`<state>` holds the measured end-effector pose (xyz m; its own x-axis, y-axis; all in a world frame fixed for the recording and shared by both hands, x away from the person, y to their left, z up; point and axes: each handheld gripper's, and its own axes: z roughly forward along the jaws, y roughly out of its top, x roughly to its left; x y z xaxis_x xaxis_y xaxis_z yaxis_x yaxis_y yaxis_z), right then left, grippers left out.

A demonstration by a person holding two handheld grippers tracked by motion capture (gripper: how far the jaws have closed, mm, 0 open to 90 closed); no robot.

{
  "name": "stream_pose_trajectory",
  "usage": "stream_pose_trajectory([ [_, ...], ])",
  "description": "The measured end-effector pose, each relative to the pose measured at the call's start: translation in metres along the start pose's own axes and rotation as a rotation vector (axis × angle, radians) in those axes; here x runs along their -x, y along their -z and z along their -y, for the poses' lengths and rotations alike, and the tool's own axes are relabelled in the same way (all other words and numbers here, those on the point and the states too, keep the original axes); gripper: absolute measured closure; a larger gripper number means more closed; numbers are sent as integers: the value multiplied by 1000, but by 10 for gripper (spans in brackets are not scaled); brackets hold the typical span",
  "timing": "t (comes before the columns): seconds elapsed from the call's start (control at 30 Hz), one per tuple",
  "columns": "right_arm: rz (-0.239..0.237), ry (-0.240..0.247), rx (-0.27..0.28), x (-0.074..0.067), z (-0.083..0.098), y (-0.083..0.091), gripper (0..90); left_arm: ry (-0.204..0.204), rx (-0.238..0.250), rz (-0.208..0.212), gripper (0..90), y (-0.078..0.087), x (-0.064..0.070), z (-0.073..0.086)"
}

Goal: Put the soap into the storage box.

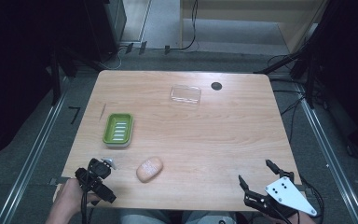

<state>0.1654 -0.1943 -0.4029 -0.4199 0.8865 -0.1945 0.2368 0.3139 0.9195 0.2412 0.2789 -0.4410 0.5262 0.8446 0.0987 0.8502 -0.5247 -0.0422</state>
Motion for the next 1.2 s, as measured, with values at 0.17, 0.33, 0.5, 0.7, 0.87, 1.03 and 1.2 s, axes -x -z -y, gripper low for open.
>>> stream_pose_trajectory([
  [0.17,-2,2,2,-1,0,0,133,-3,5,-1,23,0,1,0],
  [0.33,-3,0,-2,-1,0,-1,133,0,2,-3,14,-1,2,-1],
  [0.5,-5,-1,1,-1,0,-1,133,-13,10,5,11,3,7,-4],
  [0.7,-6,-3,-1,0,0,-1,133,-24,19,9,7,5,11,-8],
  [0.87,-8,2,-2,-1,-1,-2,133,-54,37,12,6,10,19,-13],
  [1.03,-10,3,-4,-1,-1,-3,133,-71,53,11,0,11,25,-16],
  [1.2,-12,2,-8,-1,-1,-3,133,-96,52,15,0,14,31,-21],
])
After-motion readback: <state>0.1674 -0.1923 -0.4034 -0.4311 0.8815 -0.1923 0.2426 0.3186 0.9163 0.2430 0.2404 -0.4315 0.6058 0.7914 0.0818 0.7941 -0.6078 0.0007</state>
